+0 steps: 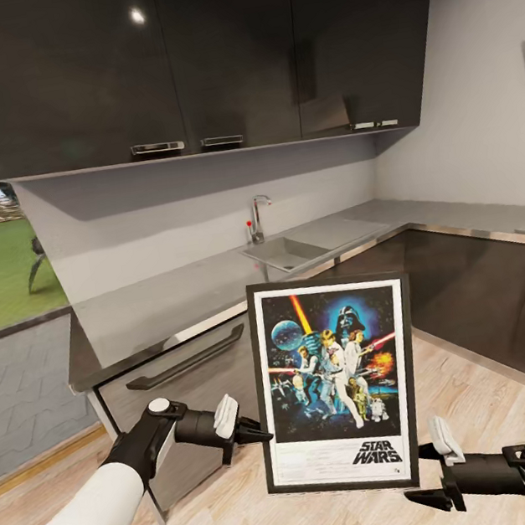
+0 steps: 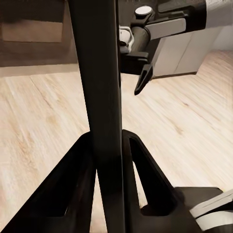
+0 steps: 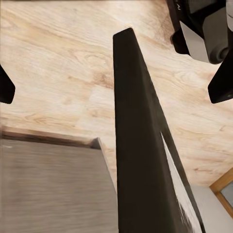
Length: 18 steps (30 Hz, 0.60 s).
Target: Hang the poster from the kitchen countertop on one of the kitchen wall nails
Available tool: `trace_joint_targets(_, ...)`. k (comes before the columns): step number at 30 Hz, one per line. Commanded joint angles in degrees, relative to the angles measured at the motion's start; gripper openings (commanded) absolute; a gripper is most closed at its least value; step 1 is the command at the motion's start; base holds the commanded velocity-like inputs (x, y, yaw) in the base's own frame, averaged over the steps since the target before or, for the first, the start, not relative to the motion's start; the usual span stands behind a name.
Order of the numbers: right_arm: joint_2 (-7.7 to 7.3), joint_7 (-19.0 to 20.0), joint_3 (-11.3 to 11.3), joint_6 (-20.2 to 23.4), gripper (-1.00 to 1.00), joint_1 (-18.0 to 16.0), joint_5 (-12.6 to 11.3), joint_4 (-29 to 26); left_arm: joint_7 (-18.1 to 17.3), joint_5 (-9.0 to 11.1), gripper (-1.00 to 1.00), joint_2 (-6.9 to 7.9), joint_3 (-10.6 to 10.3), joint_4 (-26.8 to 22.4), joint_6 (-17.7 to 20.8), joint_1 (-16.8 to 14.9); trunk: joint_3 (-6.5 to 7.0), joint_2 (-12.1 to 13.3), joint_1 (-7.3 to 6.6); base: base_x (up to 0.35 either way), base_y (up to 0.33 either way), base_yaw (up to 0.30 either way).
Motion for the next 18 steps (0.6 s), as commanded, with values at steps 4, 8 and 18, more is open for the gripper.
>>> trace_joint_targets(4,-0.09,-0.08,0.35,-1.93,1.00,-0.06,-0.39,0.88,-0.02,-0.01,-1.00,0.12,-0.09,-1.47,-0.52,-0.03,-0.06,-0.04,0.00,0.000,0.000,0.000)
trace_joint_targets(8,-0.09,-0.08,0.34,-2.18,1.00,-0.06,-0.39,1.03,-0.02,-0.01,-1.00,0.14,-0.08,-1.75,-0.51,-0.01,-0.06,-0.04,0.00,0.000,0.000,0.000)
trace_joint_targets(18,-0.09,-0.08,0.35,-2.29,1.00,-0.06,-0.46,1.10,-0.02,-0.01,-1.00,0.15,-0.08,-1.83,-0.55,-0.01,-0.06,-0.04,0.00,0.000,0.000,0.000)
